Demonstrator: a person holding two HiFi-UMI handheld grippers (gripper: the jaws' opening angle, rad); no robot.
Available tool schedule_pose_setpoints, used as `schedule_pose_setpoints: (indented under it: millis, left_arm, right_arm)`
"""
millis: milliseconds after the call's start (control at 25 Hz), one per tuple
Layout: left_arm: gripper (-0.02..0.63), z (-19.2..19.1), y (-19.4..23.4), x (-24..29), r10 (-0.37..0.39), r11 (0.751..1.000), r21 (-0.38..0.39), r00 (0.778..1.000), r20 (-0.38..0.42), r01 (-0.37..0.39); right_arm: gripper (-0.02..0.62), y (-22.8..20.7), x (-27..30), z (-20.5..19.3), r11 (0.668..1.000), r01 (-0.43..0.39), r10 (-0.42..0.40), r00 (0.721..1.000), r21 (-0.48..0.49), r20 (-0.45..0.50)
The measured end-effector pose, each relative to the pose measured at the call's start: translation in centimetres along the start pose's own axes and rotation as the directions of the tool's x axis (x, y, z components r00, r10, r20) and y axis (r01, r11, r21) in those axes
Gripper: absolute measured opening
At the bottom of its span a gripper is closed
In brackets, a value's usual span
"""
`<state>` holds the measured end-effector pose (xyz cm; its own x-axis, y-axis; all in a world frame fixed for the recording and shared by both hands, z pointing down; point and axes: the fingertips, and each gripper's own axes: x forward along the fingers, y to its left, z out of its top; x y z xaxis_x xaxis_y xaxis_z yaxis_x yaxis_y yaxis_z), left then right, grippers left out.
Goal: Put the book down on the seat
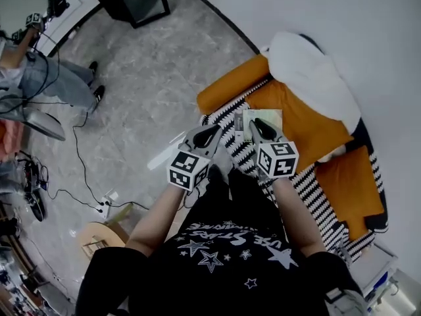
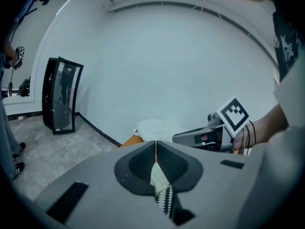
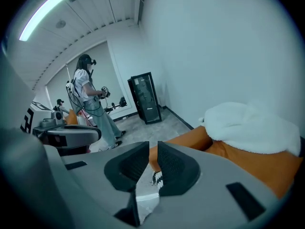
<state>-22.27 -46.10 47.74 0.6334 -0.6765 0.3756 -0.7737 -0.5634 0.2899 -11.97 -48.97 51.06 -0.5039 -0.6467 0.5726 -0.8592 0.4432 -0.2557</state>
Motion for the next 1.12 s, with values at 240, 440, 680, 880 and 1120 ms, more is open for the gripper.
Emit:
schedule_pose_setpoints:
  millis: [240,440,680,880,1120]
  left_arm:
    - [0.015,-0.4,-0.7,-1.1,0.006,1.0,-0.009,1.0,0.005,-0.006]
    - [0.015,-0.8,-1.9,-2.3,0.021,1.0,-0.02,1.0,0.006,-0.021]
    - [0.015,-0.7,-5.2,-2.9,0.041,0.999,-0.008,0.999,0.026,-0.04]
    - [0.015,-1.8,-9.8,-3.5,0.035,0.999,0.006,0.999,0.041,-0.035]
    - [0.015,-3.8,-15.8,-5.7,0.072,0.997,0.01,0.995,0.065,-0.073]
  right_arm:
    - [0.058,1.1,-1.7,-0.7,1.0,-0.022,0.022,1.0,0.022,0.007]
    - [0.058,1.6,-3.1,-1.6,0.999,-0.031,0.03,0.999,0.033,0.01]
    - [0.058,1.3,-6.9,-2.7,0.998,-0.039,0.038,0.999,0.04,0.034]
    - [0.057,0.8,-11.2,-4.0,0.998,-0.054,0.053,0.997,0.019,0.059]
    - [0.055,0.8,-17.3,-6.8,0.995,-0.097,0.096,0.991,0.003,0.092]
